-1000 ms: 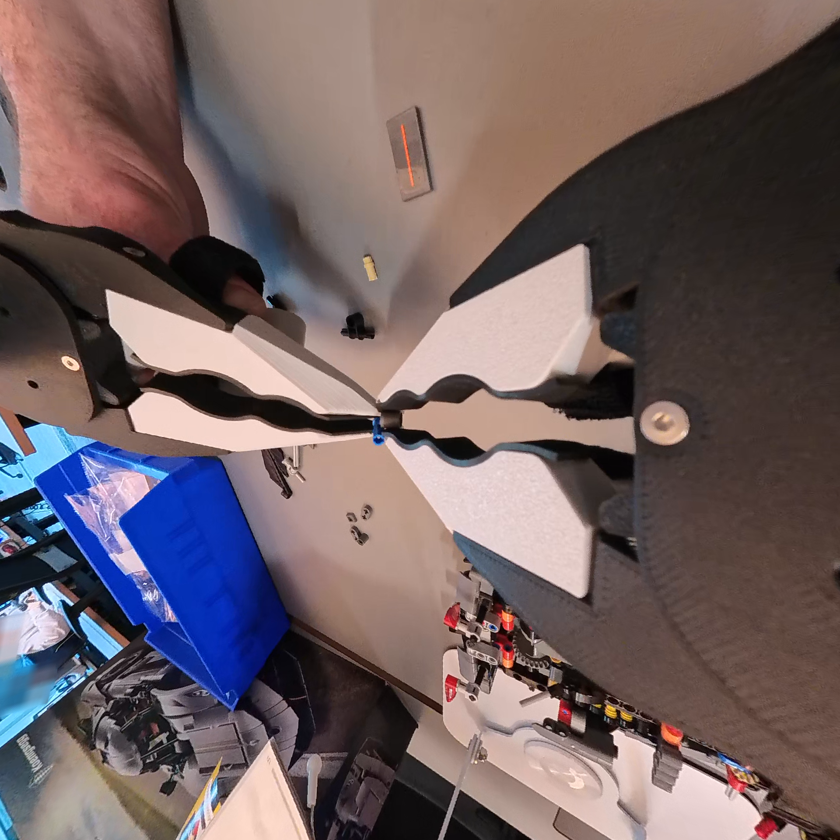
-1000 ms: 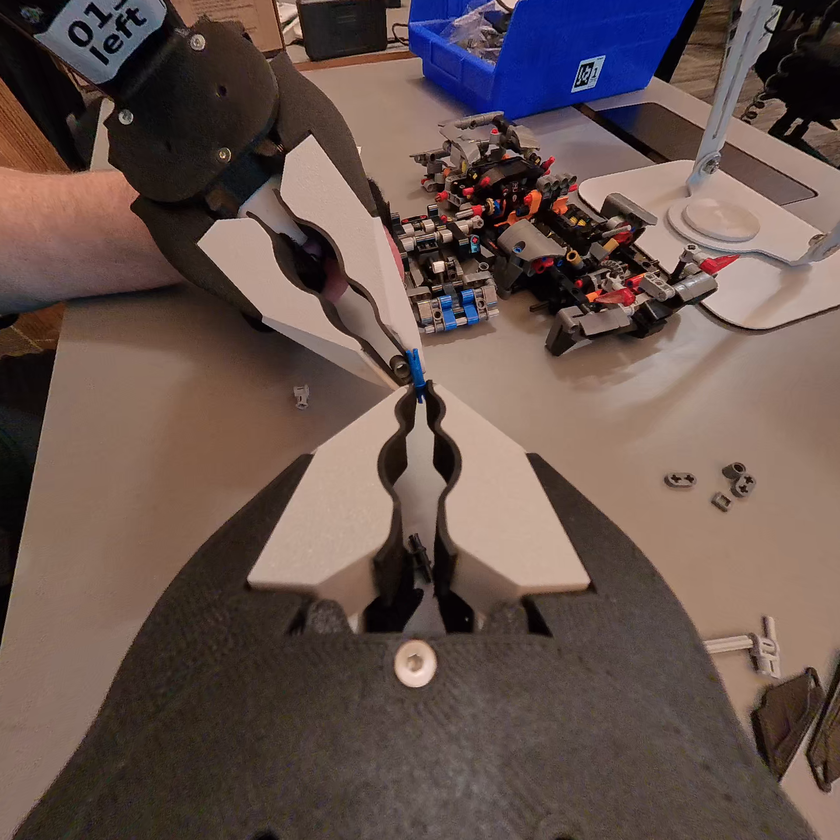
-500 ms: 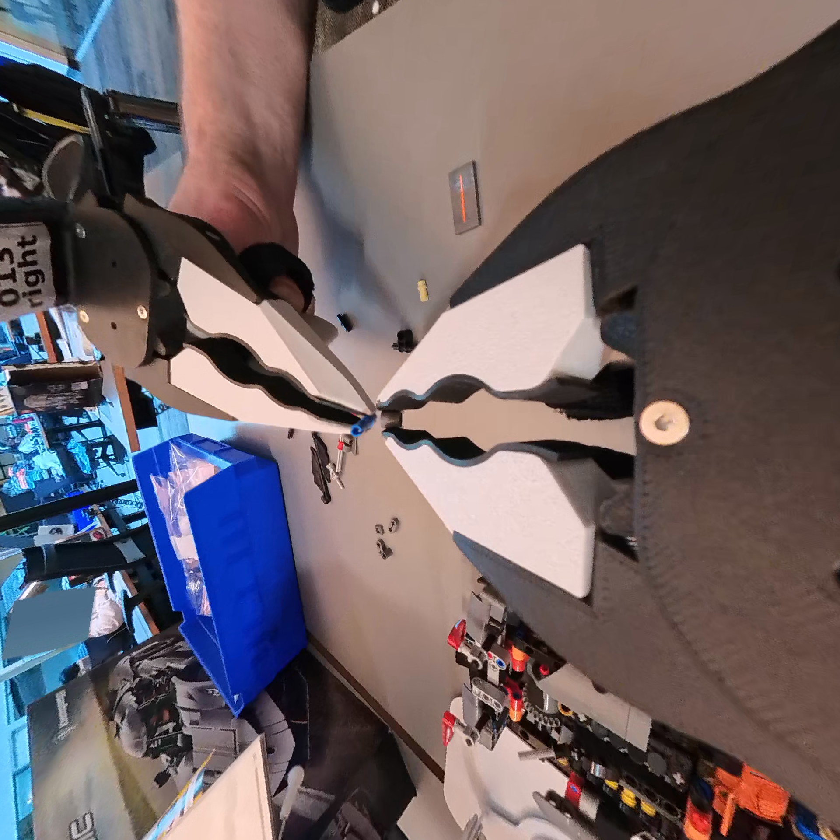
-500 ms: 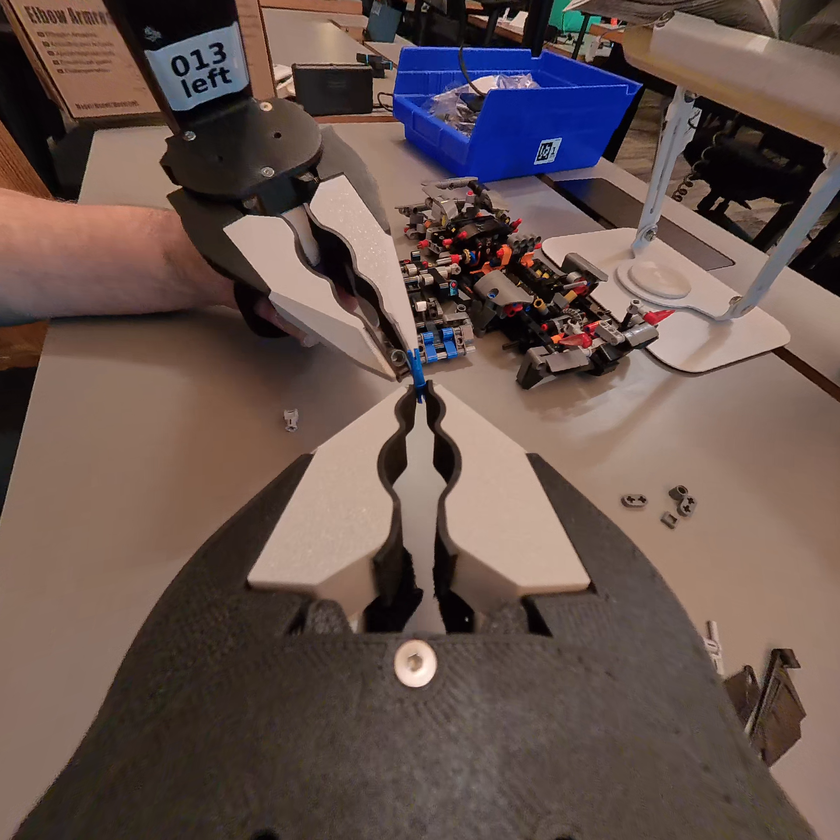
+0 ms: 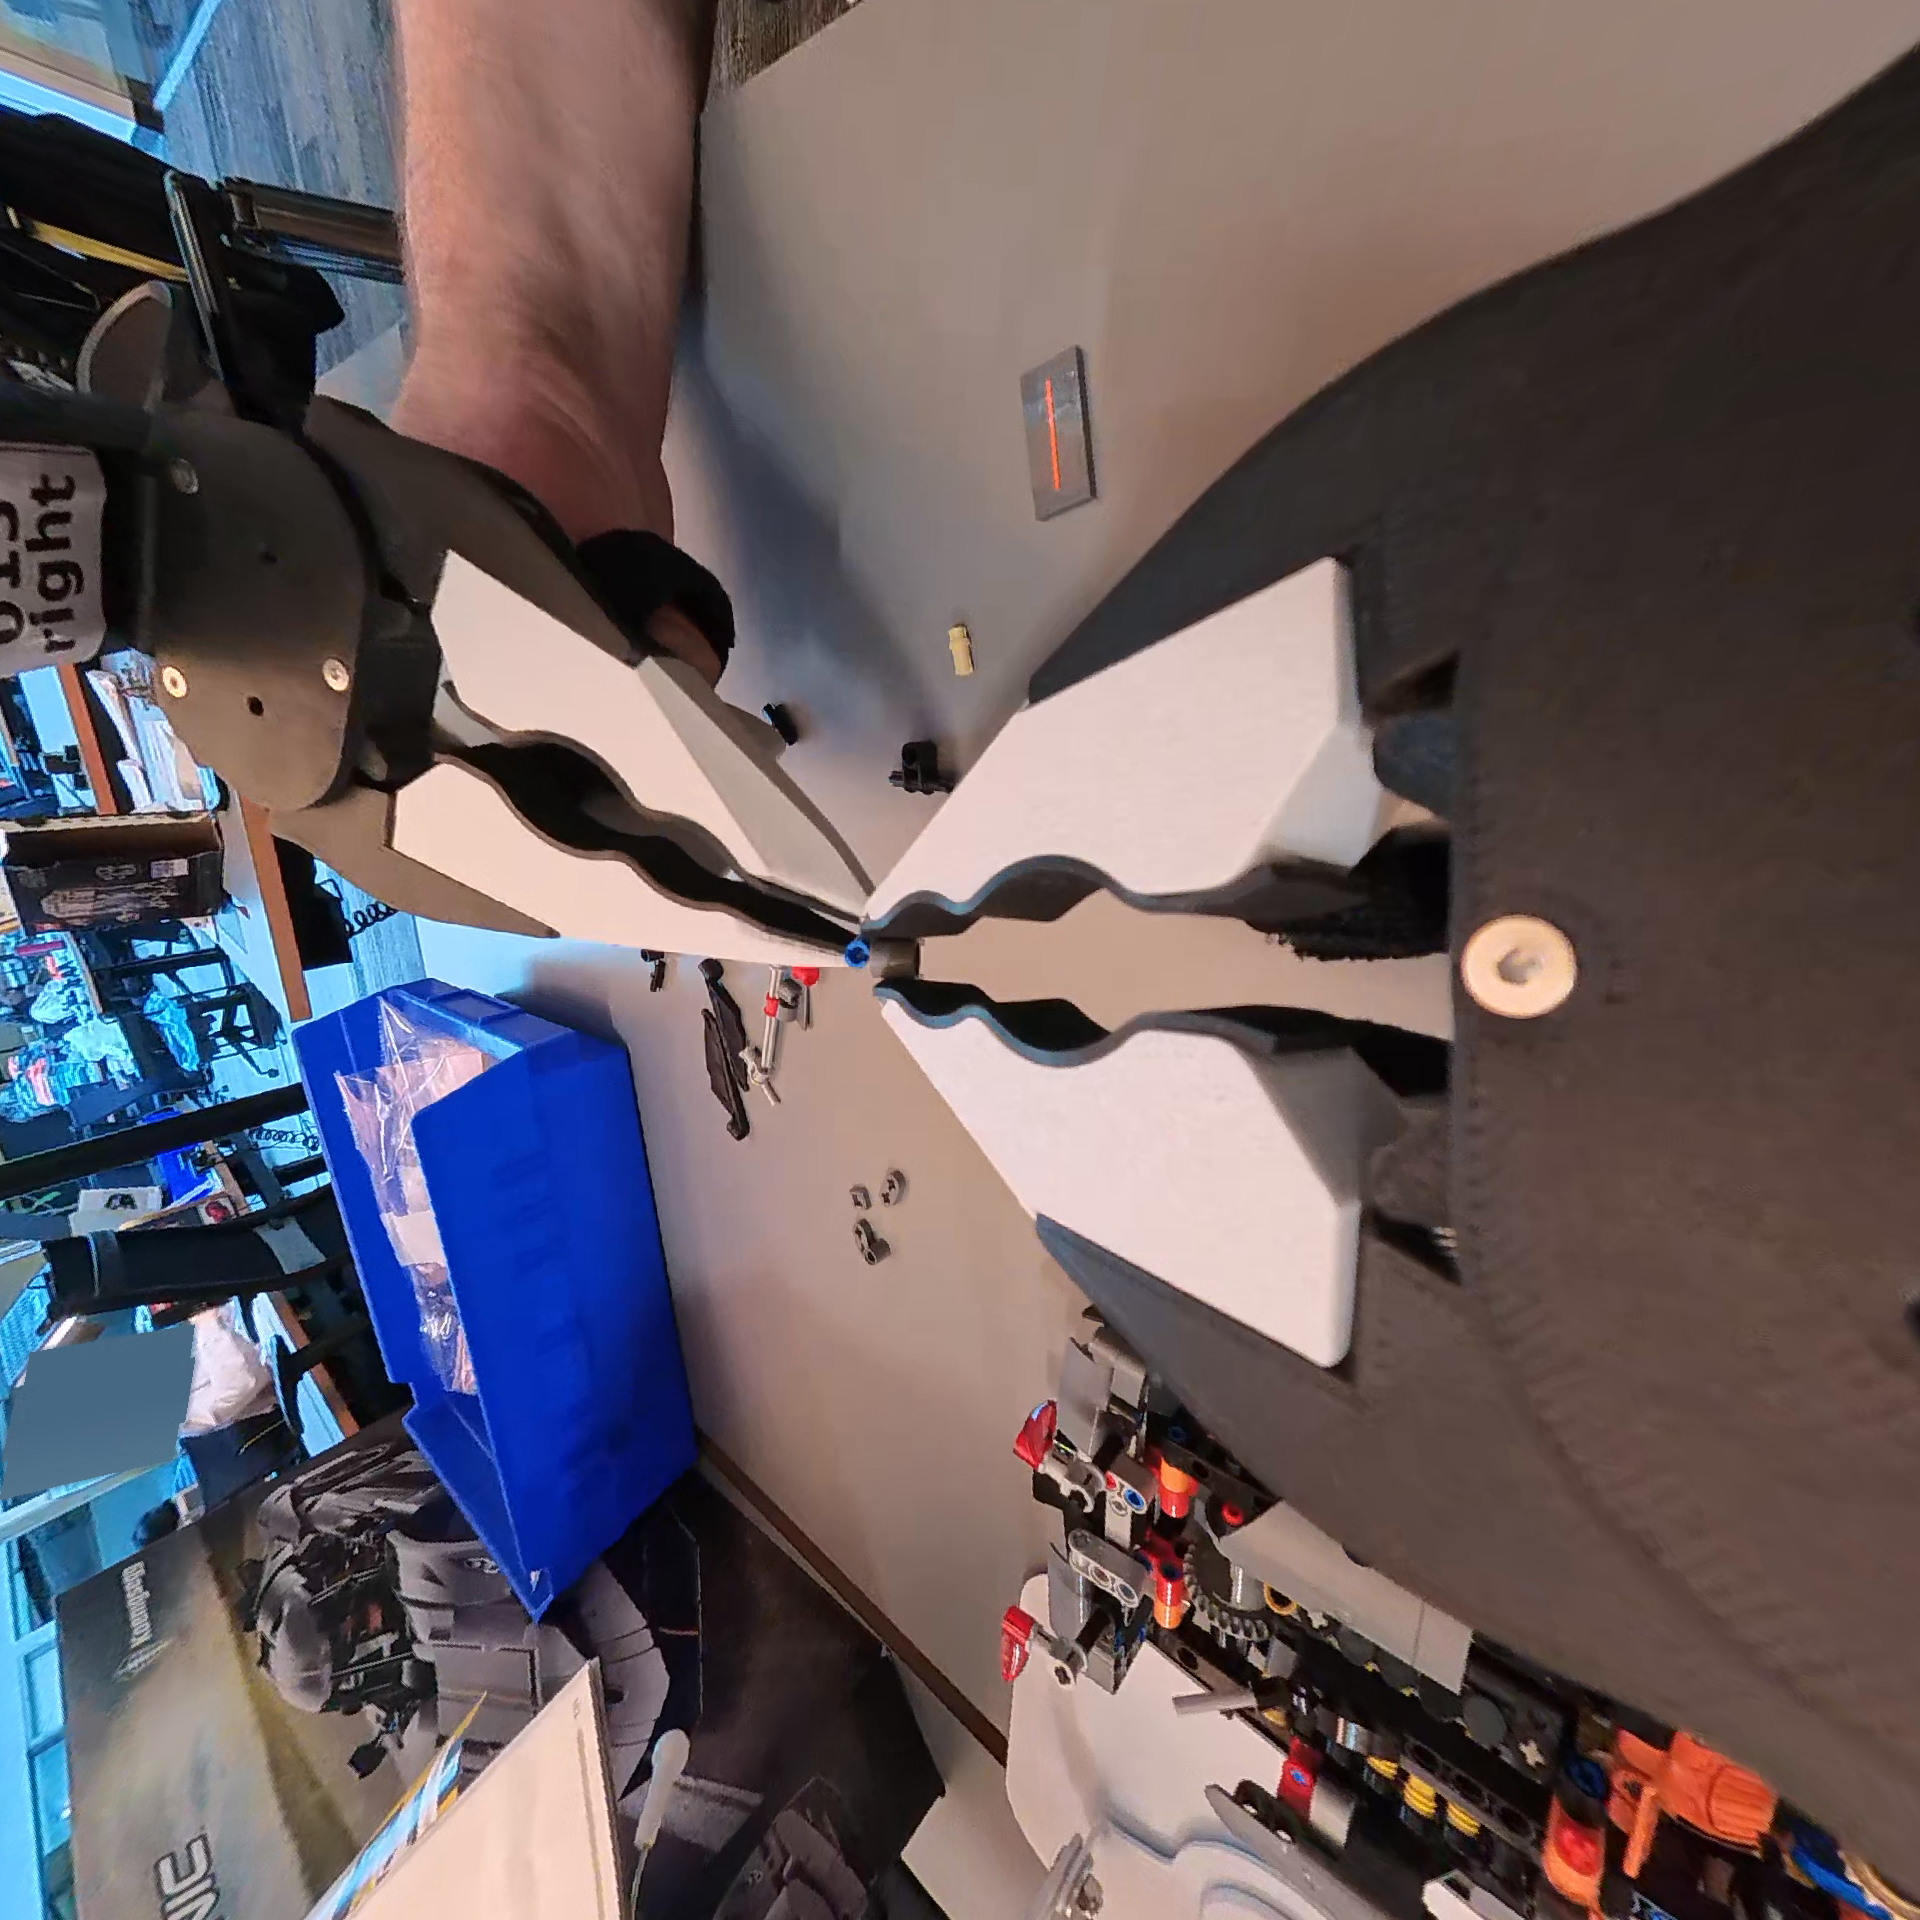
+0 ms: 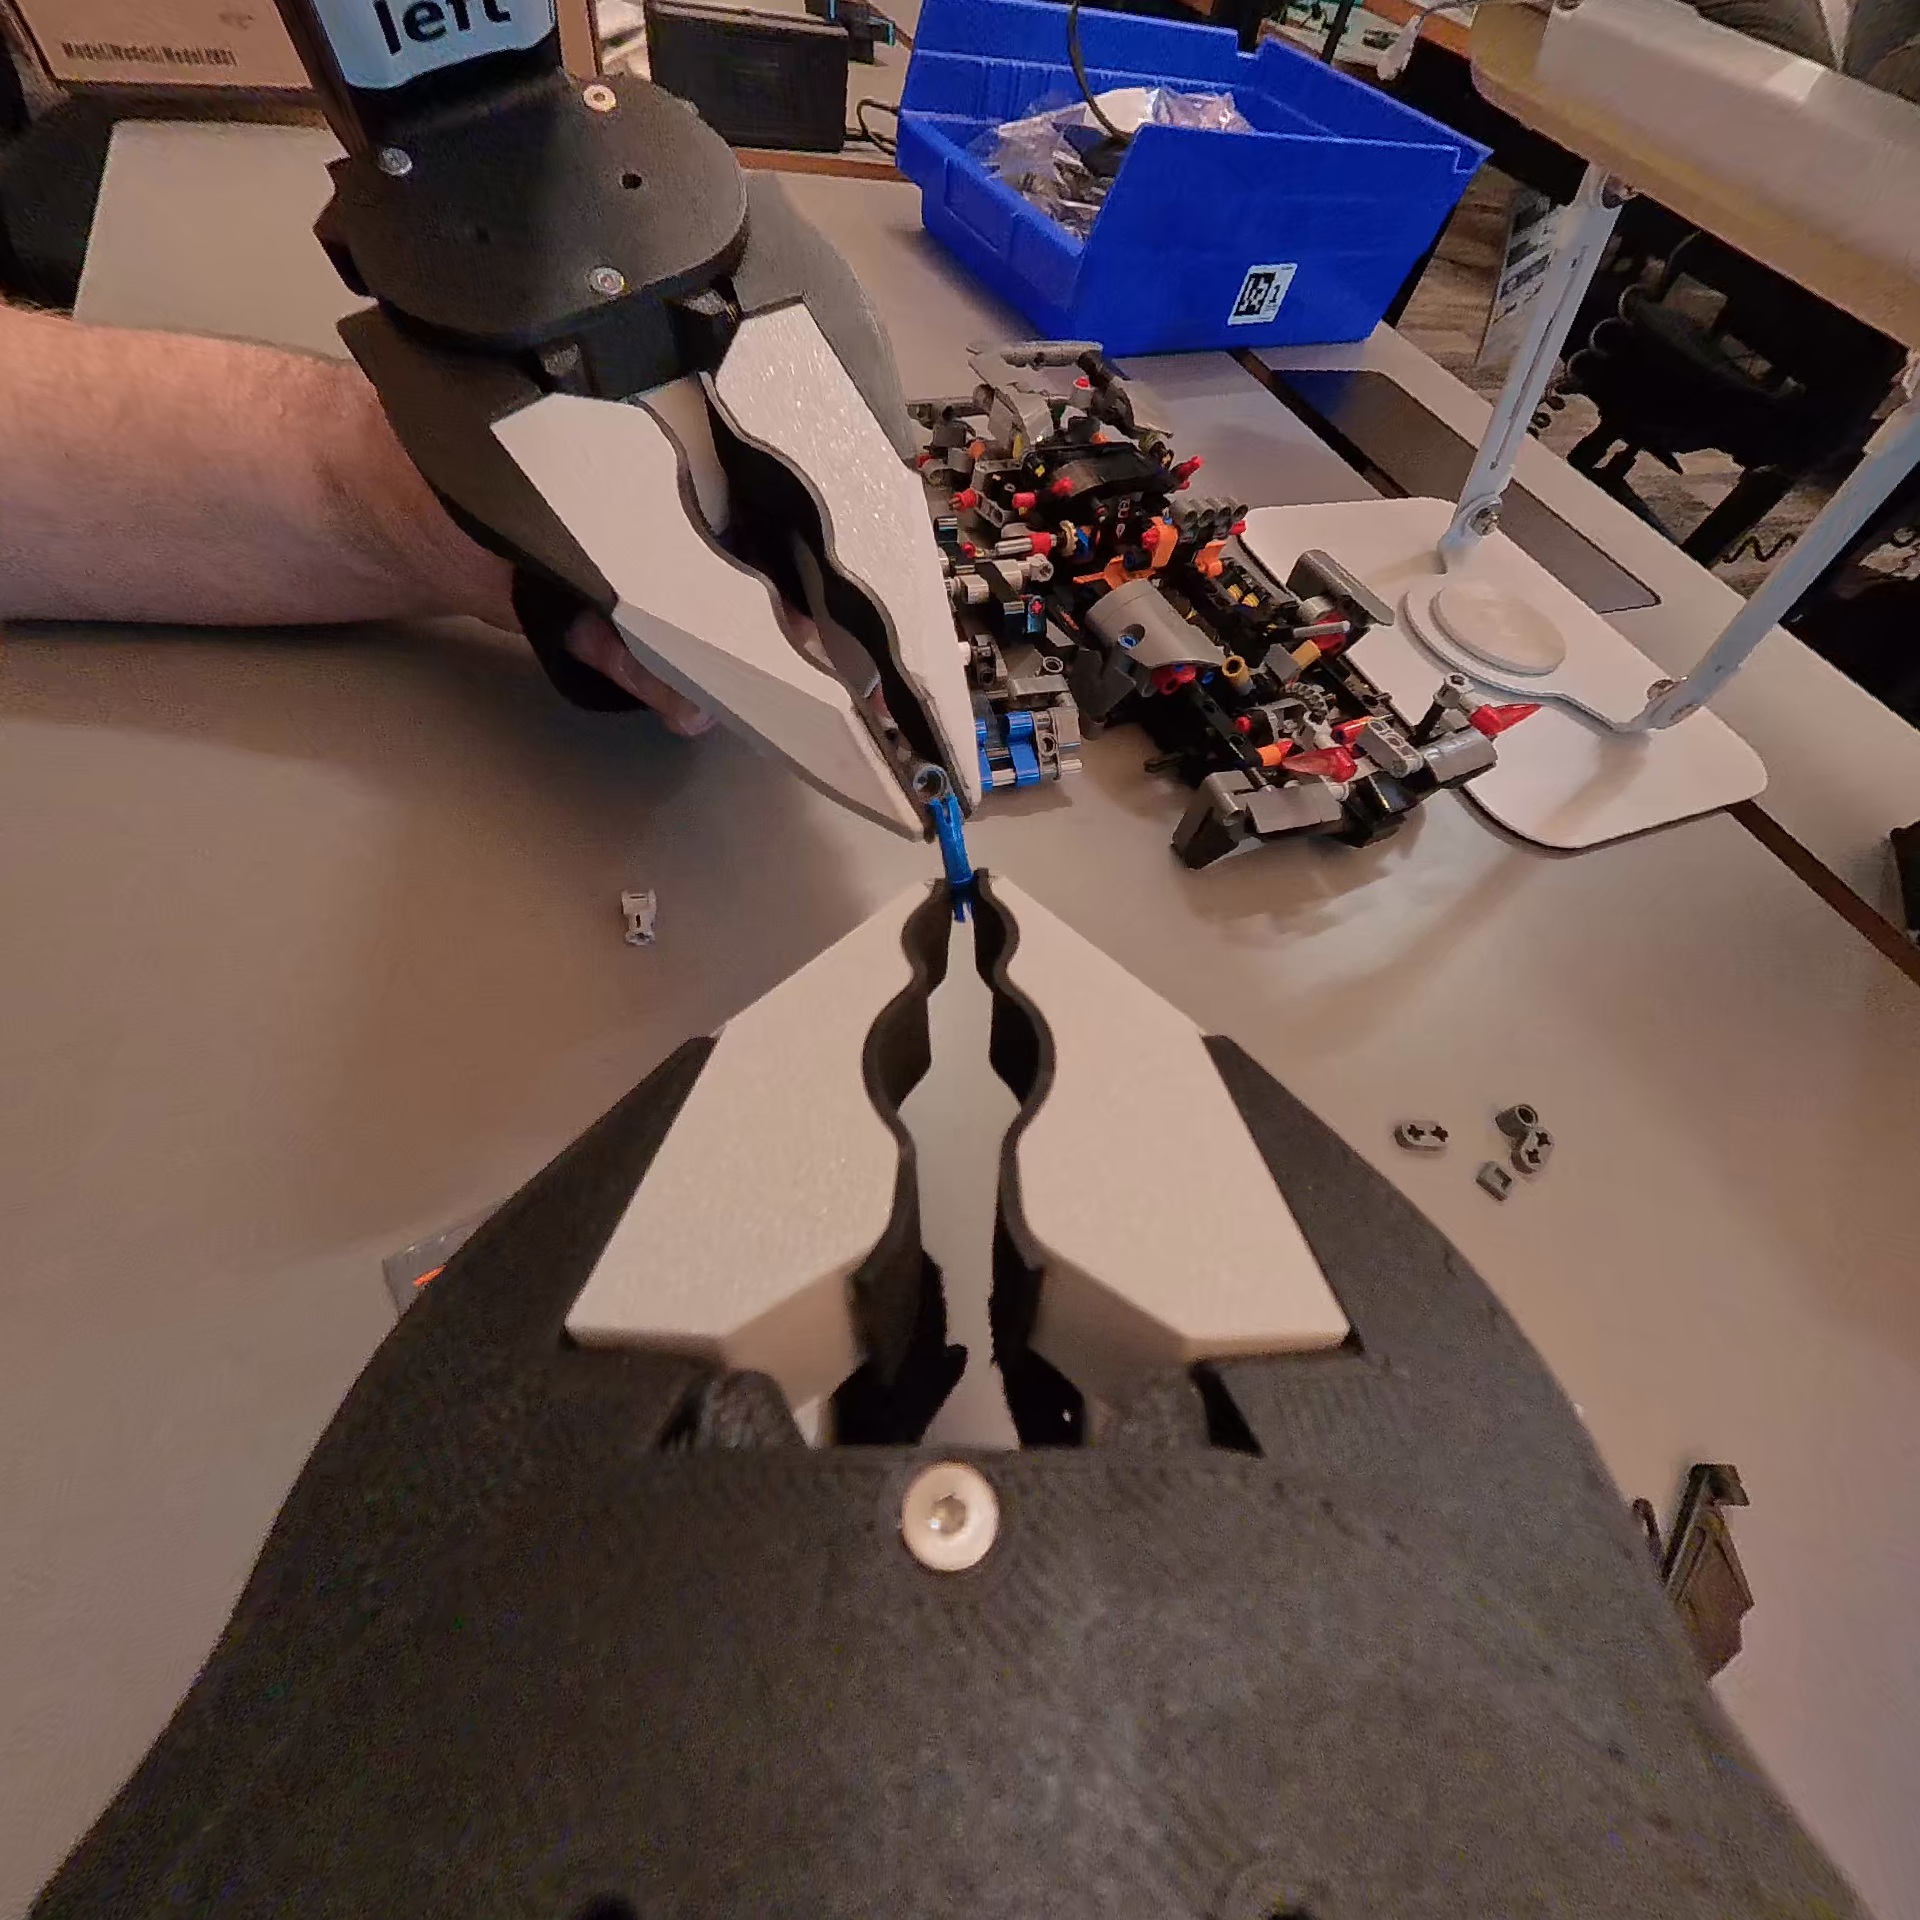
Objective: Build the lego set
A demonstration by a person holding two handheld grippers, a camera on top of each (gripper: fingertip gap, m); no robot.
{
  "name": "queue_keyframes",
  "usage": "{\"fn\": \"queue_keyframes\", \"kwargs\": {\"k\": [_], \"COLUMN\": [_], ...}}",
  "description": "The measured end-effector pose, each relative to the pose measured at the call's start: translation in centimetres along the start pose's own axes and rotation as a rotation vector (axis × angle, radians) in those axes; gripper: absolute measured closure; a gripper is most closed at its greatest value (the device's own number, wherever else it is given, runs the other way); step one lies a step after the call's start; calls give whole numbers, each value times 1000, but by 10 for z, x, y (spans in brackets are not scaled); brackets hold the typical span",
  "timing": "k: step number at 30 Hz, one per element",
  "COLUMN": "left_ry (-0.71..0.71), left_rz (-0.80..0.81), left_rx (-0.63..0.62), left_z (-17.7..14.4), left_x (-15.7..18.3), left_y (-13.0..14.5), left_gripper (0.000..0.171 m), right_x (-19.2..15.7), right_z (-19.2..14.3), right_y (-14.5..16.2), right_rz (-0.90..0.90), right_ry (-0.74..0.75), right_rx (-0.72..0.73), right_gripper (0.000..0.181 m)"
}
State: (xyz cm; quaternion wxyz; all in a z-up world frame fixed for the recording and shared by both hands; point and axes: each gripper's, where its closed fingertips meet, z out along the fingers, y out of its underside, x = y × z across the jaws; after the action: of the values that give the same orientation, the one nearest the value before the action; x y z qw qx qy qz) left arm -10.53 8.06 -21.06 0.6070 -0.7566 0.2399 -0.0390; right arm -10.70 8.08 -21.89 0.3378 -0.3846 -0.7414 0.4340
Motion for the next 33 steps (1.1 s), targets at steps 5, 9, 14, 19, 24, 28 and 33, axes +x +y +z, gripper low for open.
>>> {"fn": "queue_keyframes", "kwargs": {"k": [5,9,14,19,24,28,33], "left_ry": [0,-5,3,-1,15,24,18], "left_rz": [18,33,56,51,45,40,40], "left_rx": [0,20,-9,-21,-30,-36,-51], "left_z": [-1,-2,0,-1,1,4,4], "left_x": [1,2,4,2,4,6,5], "left_y": [-1,-6,-2,1,4,6,9], "left_gripper": [166,166,166,166,166,166,166], "right_x": [0,-1,-3,-2,-2,-2,4], "right_z": [3,5,5,1,-2,-4,-3], "right_y": [5,9,7,1,-3,-7,-1], "right_rz": [-13,-25,-36,-13,6,22,57], "right_ry": [5,9,4,-2,-14,-27,-11], "right_rx": [-28,-54,-51,-7,22,47,25], "right_gripper": [179,180,180,181,181,181,181]}}
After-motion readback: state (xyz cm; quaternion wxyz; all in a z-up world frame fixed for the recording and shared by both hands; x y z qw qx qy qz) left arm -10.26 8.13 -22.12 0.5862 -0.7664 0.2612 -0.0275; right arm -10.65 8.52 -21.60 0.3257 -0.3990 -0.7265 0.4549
